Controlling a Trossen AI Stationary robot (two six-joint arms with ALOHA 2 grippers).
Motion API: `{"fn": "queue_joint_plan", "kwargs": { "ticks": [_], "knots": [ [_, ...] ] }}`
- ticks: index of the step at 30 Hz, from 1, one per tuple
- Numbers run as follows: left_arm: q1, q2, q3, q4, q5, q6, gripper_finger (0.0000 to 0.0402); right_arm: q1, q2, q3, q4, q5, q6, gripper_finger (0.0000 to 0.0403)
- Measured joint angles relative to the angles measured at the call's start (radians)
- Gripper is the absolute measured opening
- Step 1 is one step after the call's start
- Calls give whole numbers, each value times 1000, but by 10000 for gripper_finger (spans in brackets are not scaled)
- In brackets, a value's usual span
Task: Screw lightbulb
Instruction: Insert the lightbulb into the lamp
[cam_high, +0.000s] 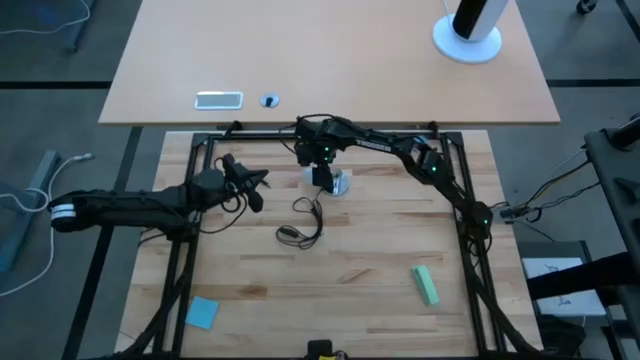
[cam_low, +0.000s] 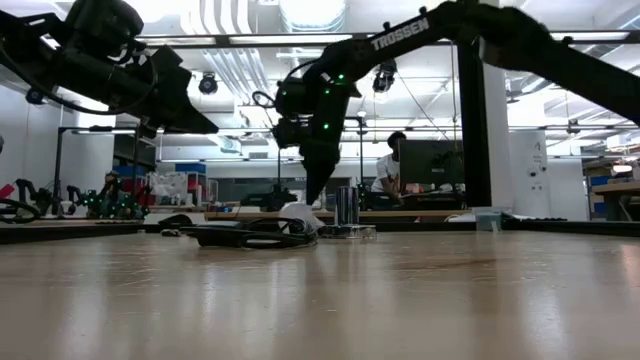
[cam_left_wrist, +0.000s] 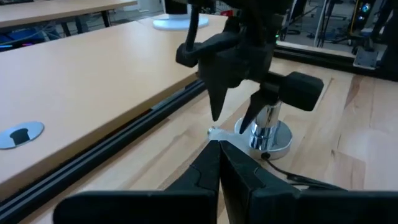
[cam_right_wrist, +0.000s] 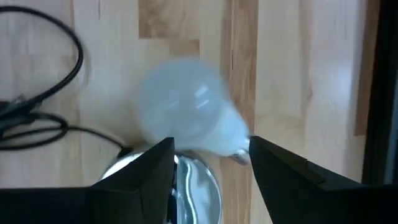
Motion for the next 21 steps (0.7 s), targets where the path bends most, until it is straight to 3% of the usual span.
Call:
{"fn": "queue_joint_plan", "kwargs": {
  "ticks": [13,21],
  "knots": [
    [0,41,-1,33,10,-3,0,8,38,28,55,9,30,200],
    [0,70,0,54,16,0,0,-3,38,30,90,179,38,207]
  ]
}}
